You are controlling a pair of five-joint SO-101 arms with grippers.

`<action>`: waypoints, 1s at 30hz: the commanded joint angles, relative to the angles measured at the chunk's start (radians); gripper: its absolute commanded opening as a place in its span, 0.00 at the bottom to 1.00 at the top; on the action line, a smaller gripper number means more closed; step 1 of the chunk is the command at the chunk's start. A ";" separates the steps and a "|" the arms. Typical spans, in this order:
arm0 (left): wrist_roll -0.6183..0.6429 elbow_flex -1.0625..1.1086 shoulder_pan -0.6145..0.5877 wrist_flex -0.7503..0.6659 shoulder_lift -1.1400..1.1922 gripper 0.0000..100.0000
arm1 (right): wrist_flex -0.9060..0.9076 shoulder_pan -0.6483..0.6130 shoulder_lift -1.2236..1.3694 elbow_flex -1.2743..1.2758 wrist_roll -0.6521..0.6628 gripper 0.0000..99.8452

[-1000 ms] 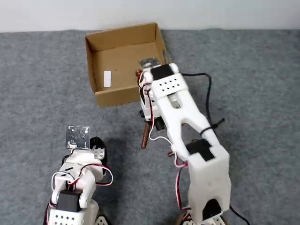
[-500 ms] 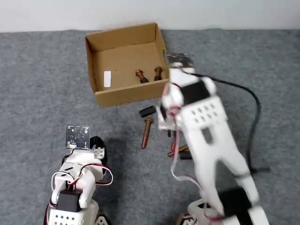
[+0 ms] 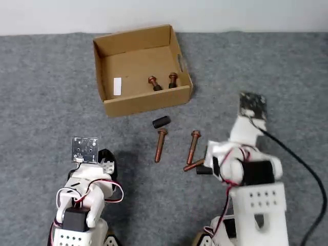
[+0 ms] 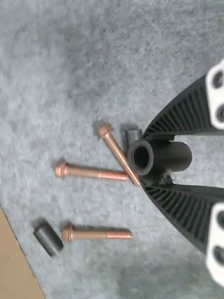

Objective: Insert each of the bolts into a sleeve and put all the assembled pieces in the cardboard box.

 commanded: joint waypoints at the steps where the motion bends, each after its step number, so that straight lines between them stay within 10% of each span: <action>1: -0.003 -0.007 0.002 -0.029 -0.002 0.01 | -0.033 0.061 -0.157 0.069 -0.011 0.01; 23: 0.000 -0.260 0.012 0.037 0.002 0.01 | 0.027 0.249 -0.812 0.361 0.087 0.01; 30: -0.038 -0.515 0.121 0.058 0.347 0.00 | 0.021 0.248 -0.812 0.370 0.087 0.01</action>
